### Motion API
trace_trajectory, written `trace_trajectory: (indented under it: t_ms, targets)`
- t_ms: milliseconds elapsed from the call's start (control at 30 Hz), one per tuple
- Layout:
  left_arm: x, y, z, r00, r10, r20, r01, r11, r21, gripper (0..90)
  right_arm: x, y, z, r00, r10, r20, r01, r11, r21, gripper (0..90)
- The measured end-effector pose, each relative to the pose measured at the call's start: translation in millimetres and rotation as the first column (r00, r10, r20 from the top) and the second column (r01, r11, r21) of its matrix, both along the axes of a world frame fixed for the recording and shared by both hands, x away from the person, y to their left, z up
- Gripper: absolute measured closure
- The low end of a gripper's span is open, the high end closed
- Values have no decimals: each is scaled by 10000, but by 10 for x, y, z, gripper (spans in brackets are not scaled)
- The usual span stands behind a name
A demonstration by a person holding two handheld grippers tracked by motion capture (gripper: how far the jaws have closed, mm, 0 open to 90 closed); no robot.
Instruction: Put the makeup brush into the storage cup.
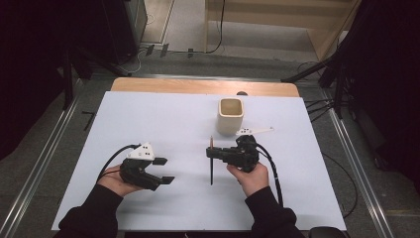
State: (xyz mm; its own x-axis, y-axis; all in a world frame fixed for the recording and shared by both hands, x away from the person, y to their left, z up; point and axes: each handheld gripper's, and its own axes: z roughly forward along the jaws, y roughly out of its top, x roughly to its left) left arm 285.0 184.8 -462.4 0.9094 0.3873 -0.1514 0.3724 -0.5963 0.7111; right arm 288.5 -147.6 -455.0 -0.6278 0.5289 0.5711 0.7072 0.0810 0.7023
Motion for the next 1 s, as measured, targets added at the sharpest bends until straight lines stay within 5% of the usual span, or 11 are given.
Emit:
trace_trajectory:
  t_ms: [1000]
  targets:
    - [-24,184,16,9991,428,-65,-430,9987,-291,235,105,-169,121,9985,-502,218,507,9985,-207,836]
